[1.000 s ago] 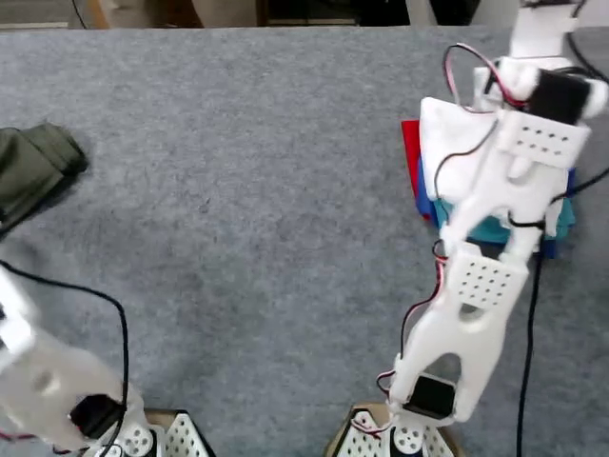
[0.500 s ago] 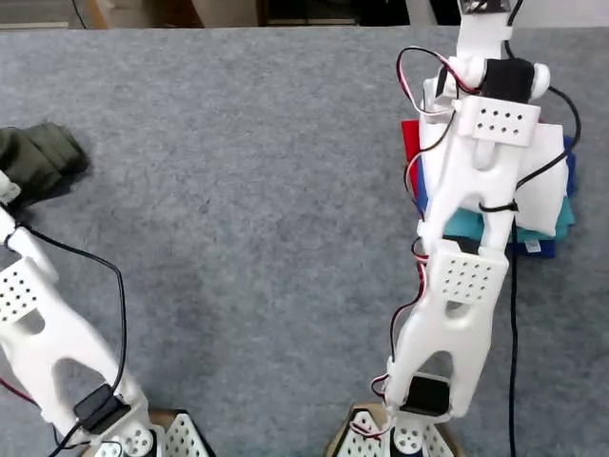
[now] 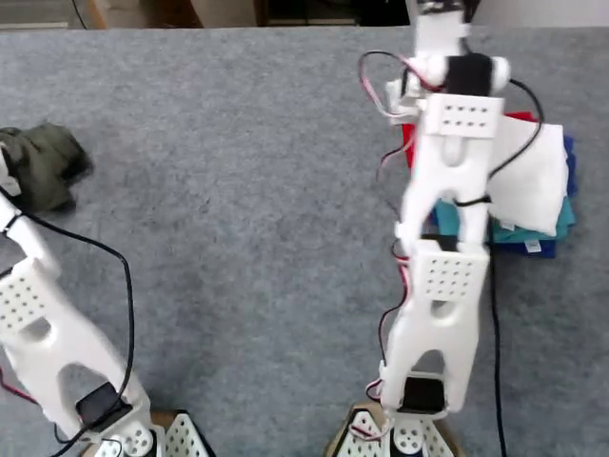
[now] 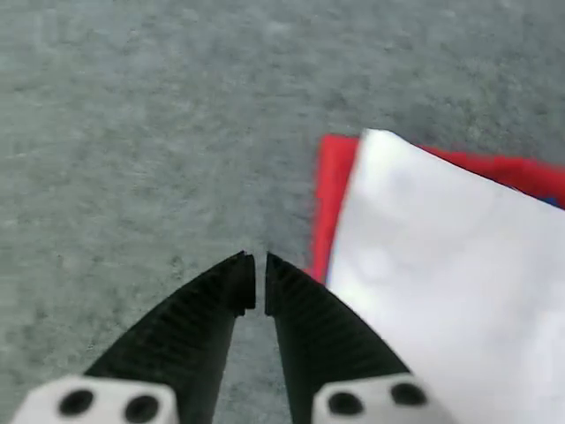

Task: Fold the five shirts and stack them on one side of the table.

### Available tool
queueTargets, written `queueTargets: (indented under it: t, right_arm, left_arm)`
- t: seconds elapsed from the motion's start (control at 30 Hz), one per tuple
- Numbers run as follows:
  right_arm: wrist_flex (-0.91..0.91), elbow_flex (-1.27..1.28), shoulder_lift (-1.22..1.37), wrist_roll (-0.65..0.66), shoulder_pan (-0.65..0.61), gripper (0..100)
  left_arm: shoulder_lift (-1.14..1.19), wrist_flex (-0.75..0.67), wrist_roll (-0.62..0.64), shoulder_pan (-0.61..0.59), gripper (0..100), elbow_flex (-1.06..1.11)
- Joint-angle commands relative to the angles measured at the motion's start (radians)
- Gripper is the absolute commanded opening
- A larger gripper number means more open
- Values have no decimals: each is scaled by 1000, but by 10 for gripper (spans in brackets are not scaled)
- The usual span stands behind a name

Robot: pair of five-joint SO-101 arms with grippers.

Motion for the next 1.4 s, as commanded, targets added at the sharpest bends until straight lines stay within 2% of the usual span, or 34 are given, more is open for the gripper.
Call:
queueTargets:
  t: [0.0, 0.13, 0.23, 0.3, 0.43, 0.53, 0.6, 0.73, 0.9, 1.03, 1.1, 1.23, 1.37]
  right_arm:
    - [9, -1, -58, -11, -96, 40]
    - [8, 1, -56, -9, -203, 41]
    - [8, 1, -56, -5, -275, 41]
    - [9, 1, -56, -3, -320, 41]
    - [9, 2, -44, -3, -407, 50]
    - [9, 2, -1, -6, -473, 140]
    - [9, 1, 33, -8, -515, 217]
    - [9, -5, 79, -5, -621, 294]
    - [12, -1, 99, -12, -796, 277]
    - [12, 1, 107, -69, -883, 274]
    - [12, 1, 120, -97, -898, 274]
    - [15, 1, 171, -193, -900, 256]
    - [14, -1, 197, -218, -901, 178]
  left_arm:
    - [-340, 2, -54, 52, 18, 436]
    - [-704, -186, -60, 138, 18, 1011]
    - [-1058, -325, -68, 215, 18, 1422]
    - [-1320, -370, -114, 261, 18, 1636]
    - [-1834, -333, -160, 305, 18, 1846]
    - [-2115, -241, -163, 315, 30, 1846]
    - [-2213, -204, -160, 308, 107, 1847]
    - [-2244, -181, -91, 218, 278, 1835]
    - [-2250, -163, -87, 71, 278, 1702]
    - [-2241, -180, -83, -138, 274, 1603]
    - [-2213, -252, -61, -269, 274, 1620]
    - [-2041, -534, -8, -505, 235, 1755]
    - [-1779, -790, -9, -594, 194, 1795]
